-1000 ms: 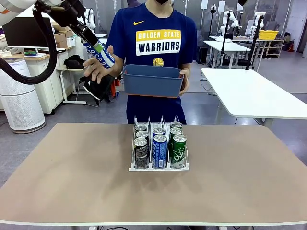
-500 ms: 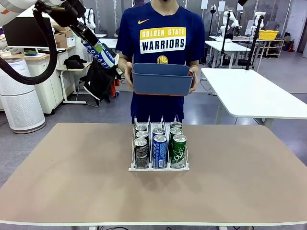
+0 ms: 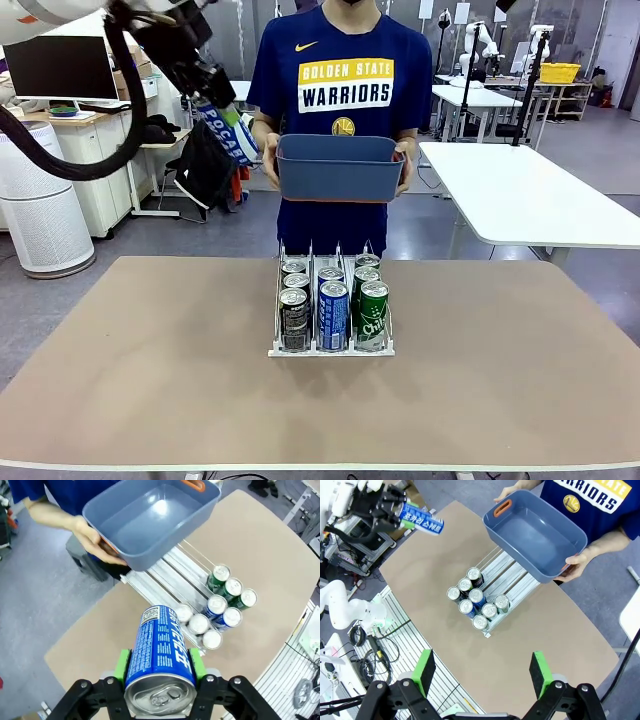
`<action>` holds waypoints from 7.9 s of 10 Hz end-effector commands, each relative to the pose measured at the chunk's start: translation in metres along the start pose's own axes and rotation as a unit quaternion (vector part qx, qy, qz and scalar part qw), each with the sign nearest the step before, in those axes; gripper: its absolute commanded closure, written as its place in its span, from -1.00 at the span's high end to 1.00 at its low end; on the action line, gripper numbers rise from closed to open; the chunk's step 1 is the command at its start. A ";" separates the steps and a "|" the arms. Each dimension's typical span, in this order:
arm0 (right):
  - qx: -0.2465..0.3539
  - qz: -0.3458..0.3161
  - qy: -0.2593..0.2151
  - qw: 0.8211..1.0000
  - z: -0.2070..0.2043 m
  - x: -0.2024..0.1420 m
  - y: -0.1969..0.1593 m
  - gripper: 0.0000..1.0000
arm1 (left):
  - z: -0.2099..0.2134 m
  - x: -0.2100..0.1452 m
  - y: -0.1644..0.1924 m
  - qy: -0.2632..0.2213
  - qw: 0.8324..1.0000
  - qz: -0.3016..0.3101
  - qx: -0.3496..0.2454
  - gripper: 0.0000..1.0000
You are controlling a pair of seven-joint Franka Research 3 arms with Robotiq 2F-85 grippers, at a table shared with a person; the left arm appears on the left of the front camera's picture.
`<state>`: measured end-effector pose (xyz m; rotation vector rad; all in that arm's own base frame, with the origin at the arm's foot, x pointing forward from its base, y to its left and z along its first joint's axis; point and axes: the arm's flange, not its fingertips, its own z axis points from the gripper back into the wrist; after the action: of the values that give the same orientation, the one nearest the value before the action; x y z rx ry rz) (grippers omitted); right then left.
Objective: Fill the beverage cans into the dispenser.
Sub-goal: Place the picked Ionic drink in the line of the Automatic Can Dispenser with the same cans.
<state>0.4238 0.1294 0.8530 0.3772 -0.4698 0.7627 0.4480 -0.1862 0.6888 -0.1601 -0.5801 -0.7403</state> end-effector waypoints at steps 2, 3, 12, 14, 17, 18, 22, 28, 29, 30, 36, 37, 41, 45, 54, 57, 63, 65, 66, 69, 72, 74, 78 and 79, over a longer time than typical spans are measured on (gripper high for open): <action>0.005 -0.003 0.000 1.000 0.000 -0.001 0.000 1.00 | -0.027 -0.021 -0.031 0.039 0.998 0.040 -0.021 0.15; 0.005 -0.003 0.000 1.000 0.000 -0.001 0.000 1.00 | -0.032 -0.026 -0.039 0.044 0.997 0.042 -0.038 0.15; 0.005 -0.003 0.000 1.000 0.000 -0.001 0.000 1.00 | -0.064 -0.003 -0.067 0.106 0.984 0.144 0.004 0.15; 0.005 -0.003 0.000 1.000 0.000 -0.001 0.000 1.00 | -0.064 0.000 -0.100 0.112 0.978 0.173 0.035 0.15; 0.005 -0.003 0.000 1.000 0.000 -0.001 0.000 1.00 | -0.069 -0.006 -0.158 0.104 0.978 0.179 0.000 0.15; 0.005 -0.003 0.000 1.000 0.000 -0.001 0.000 1.00 | -0.075 -0.009 -0.180 0.104 0.977 0.184 -0.023 0.15; 0.005 -0.003 0.000 1.000 0.000 -0.001 0.000 1.00 | -0.110 -0.023 -0.232 0.152 0.971 0.159 -0.093 0.15; 0.005 -0.003 0.000 1.000 0.000 -0.001 0.000 1.00 | -0.118 -0.018 -0.242 0.179 0.955 0.234 0.020 0.15; 0.005 -0.003 0.000 1.000 0.000 -0.001 0.000 1.00 | -0.126 -0.019 -0.250 0.167 0.942 0.287 0.045 0.15; 0.005 -0.003 0.000 1.000 0.000 -0.001 0.000 1.00 | -0.135 -0.021 -0.262 0.152 0.934 0.314 0.072 0.15; 0.005 -0.003 0.000 1.000 0.000 -0.001 0.000 1.00 | -0.183 -0.054 -0.290 0.104 0.945 0.275 0.143 0.15; 0.005 -0.003 0.000 1.000 0.000 -0.001 0.000 1.00 | -0.188 -0.057 -0.291 0.088 0.955 0.245 0.143 0.15; 0.005 -0.003 0.000 1.000 0.000 -0.001 0.000 1.00 | -0.198 -0.058 -0.289 0.104 0.957 0.239 0.124 0.15; 0.005 -0.003 0.000 1.000 0.000 -0.001 0.000 1.00 | -0.207 -0.059 -0.285 0.124 0.966 0.207 0.098 0.15; 0.005 -0.003 0.000 1.000 0.000 -0.001 0.000 1.00 | -0.248 -0.056 -0.235 0.089 0.964 0.231 0.102 0.15; 0.005 -0.003 0.000 1.000 0.000 -0.001 0.000 1.00 | -0.257 -0.046 -0.214 0.067 0.955 0.266 0.112 0.15; 0.005 -0.003 0.000 1.000 0.000 -0.001 0.000 1.00 | -0.283 -0.035 -0.189 0.070 0.950 0.283 0.111 0.15; 0.005 -0.003 0.000 1.000 0.000 -0.001 0.000 1.00 | -0.291 -0.038 -0.184 0.088 0.951 0.282 0.097 0.15; 0.005 -0.003 0.000 1.000 0.000 -0.001 0.000 1.00 | -0.297 -0.037 -0.184 0.098 0.949 0.286 0.089 0.15; 0.005 -0.003 0.000 1.000 0.000 -0.001 0.000 1.00 | -0.308 -0.038 -0.179 0.139 0.941 0.300 0.070 0.15; 0.005 -0.003 0.000 1.000 0.000 -0.001 0.000 1.00 | -0.316 -0.040 -0.176 0.169 0.935 0.305 0.058 0.15; 0.005 -0.003 0.000 1.000 0.000 -0.001 0.000 1.00 | -0.318 -0.040 -0.177 0.187 0.931 0.310 0.056 0.15; 0.005 -0.003 0.000 1.000 0.000 -0.001 0.000 1.00 | -0.317 -0.044 -0.184 0.181 0.929 0.316 0.059 0.15; 0.005 -0.003 0.000 1.000 0.000 -0.001 0.000 1.00 | -0.317 -0.044 -0.184 0.181 0.929 0.316 0.059 0.15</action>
<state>0.4239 0.1294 0.8529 0.3775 -0.4695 0.7625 0.4384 -0.4029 0.3895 -0.0800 -0.1877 -0.1017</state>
